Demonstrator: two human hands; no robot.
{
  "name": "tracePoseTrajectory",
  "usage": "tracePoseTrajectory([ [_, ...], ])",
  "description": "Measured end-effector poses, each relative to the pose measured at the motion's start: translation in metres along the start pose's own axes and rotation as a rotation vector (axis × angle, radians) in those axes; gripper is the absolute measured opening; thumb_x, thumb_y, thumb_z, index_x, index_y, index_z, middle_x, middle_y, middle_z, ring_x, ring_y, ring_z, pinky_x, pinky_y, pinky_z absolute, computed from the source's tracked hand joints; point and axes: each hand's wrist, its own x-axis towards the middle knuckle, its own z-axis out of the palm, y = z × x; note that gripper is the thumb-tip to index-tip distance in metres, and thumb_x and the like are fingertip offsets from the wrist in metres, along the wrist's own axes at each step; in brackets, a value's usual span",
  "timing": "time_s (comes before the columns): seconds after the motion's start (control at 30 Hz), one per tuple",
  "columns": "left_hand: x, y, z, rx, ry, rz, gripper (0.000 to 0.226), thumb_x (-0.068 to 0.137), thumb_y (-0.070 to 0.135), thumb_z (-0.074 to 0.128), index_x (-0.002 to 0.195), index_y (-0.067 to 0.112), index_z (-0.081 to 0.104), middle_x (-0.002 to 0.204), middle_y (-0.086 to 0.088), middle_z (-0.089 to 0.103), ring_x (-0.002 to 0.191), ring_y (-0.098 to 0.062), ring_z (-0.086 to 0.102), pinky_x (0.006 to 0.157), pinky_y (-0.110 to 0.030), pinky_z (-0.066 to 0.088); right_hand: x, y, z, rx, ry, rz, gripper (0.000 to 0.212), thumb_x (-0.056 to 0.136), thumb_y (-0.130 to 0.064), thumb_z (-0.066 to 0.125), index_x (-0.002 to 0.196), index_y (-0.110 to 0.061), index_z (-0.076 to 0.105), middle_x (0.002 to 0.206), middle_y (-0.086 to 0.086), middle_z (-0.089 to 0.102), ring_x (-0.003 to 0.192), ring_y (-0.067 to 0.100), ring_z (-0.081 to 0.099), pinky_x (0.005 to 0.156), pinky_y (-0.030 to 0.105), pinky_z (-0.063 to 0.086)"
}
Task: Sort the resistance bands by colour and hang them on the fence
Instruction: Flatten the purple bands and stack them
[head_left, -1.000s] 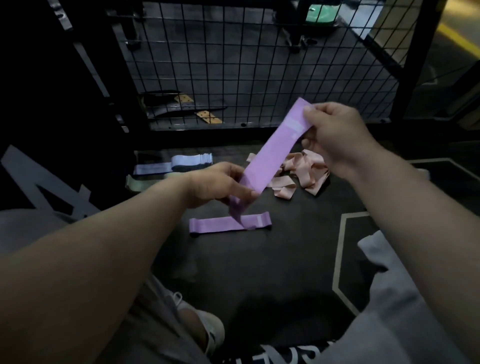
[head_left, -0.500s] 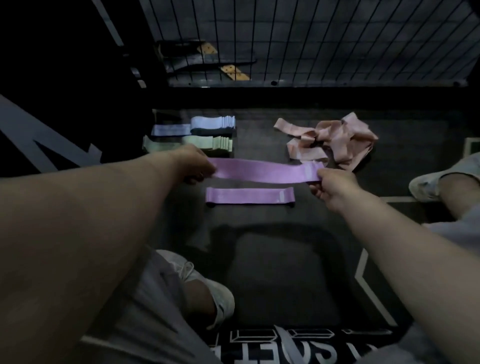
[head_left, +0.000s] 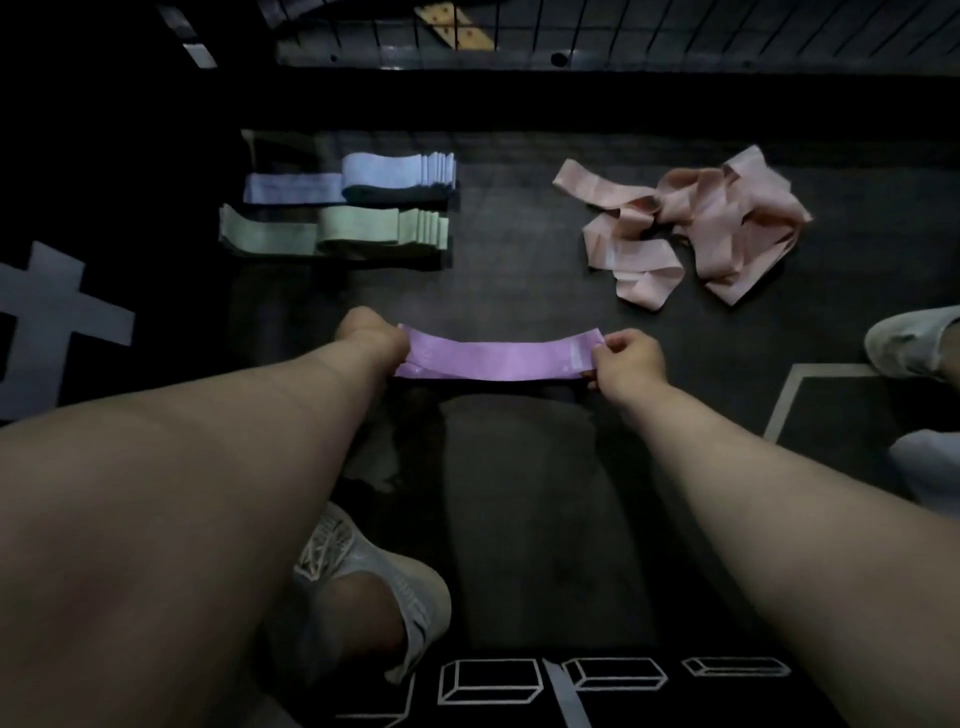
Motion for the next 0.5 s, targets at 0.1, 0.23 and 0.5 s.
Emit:
tracePoseTrajectory([
  [0.1, 0.008, -0.005, 0.012, -0.014, 0.003, -0.01, 0.033, 0.081, 0.018, 0.066, 0.107, -0.002, 0.07, 0.105, -0.023, 0.07, 0.096, -0.037, 0.07, 0.088, -0.045, 0.058, 0.006, 0.002, 0.004, -0.042, 0.023, -0.005, 0.018, 0.09, -0.015, 0.061, 0.074, -0.023, 0.057, 0.09, 0.007, 0.07, 0.085, 0.03, 0.07, 0.082, 0.049, 0.059],
  [0.23, 0.007, -0.009, 0.017, -0.021, 0.017, -0.005, 0.027, 0.084, 0.017, 0.064, 0.103, -0.001, 0.071, 0.104, -0.021, 0.071, 0.097, -0.034, 0.069, 0.091, -0.041, 0.056, 0.006, 0.003, 0.004, -0.156, -0.006, -0.054, 0.006, 0.092, -0.013, 0.06, 0.093, -0.012, 0.066, 0.099, 0.012, 0.071, 0.093, 0.028, 0.067, 0.088, 0.037, 0.054],
  [0.5, 0.002, -0.008, 0.022, 0.092, 0.014, 0.035, 0.022, 0.09, 0.014, 0.063, 0.11, 0.005, 0.067, 0.114, -0.017, 0.067, 0.106, -0.033, 0.063, 0.088, -0.032, 0.048, 0.013, 0.009, 0.003, -0.314, -0.033, -0.12, 0.011, 0.094, -0.019, 0.063, 0.102, -0.012, 0.063, 0.095, 0.007, 0.066, 0.089, 0.023, 0.062, 0.075, 0.026, 0.041],
])
